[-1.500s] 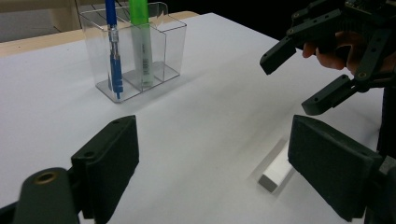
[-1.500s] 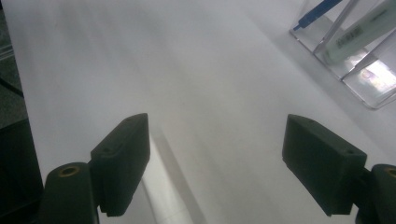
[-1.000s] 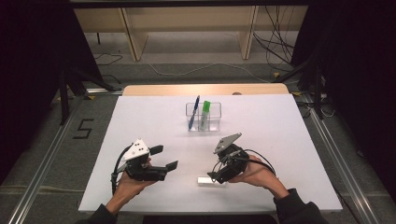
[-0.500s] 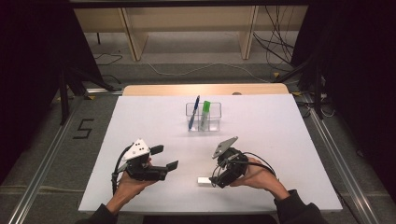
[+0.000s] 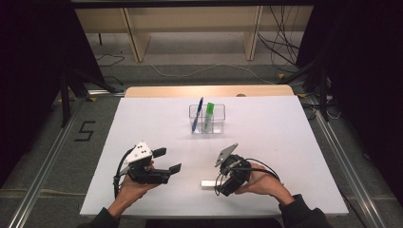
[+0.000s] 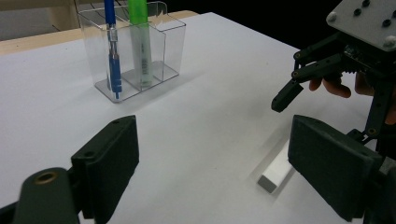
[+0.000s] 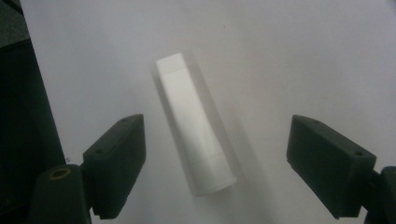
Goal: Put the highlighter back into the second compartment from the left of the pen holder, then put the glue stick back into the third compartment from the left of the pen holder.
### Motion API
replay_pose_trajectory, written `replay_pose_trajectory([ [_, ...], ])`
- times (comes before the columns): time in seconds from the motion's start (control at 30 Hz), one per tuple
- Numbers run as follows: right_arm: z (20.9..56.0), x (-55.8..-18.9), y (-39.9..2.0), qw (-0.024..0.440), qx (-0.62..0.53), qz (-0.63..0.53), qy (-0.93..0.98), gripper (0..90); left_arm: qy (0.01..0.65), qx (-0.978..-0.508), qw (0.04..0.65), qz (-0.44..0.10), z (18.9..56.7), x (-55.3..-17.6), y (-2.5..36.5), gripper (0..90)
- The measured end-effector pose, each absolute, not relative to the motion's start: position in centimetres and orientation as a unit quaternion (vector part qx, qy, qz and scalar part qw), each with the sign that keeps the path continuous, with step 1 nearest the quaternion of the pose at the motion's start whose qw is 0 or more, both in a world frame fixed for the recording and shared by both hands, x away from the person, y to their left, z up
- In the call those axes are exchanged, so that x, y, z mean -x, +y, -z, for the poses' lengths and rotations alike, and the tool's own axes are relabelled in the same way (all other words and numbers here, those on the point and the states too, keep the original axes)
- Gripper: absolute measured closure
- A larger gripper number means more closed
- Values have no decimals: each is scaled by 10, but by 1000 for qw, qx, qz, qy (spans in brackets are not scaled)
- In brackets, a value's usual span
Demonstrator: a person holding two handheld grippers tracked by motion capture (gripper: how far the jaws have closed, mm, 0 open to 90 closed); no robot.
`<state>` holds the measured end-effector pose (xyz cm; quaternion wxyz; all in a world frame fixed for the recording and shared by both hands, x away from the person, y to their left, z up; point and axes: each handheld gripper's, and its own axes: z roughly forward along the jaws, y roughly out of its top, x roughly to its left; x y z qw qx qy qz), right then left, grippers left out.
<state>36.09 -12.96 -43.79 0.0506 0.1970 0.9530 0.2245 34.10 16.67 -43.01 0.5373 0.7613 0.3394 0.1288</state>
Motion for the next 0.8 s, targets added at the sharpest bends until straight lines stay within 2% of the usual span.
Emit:
replay_pose_trajectory([
  [0.4,444,-359,-128,44,-191,-205,959,221,337,-763,537,-128,430,-341,166,159],
  [0.8,447,-361,-130,43,-178,-197,963,297,337,-762,538,-129,430,-340,165,159],
])
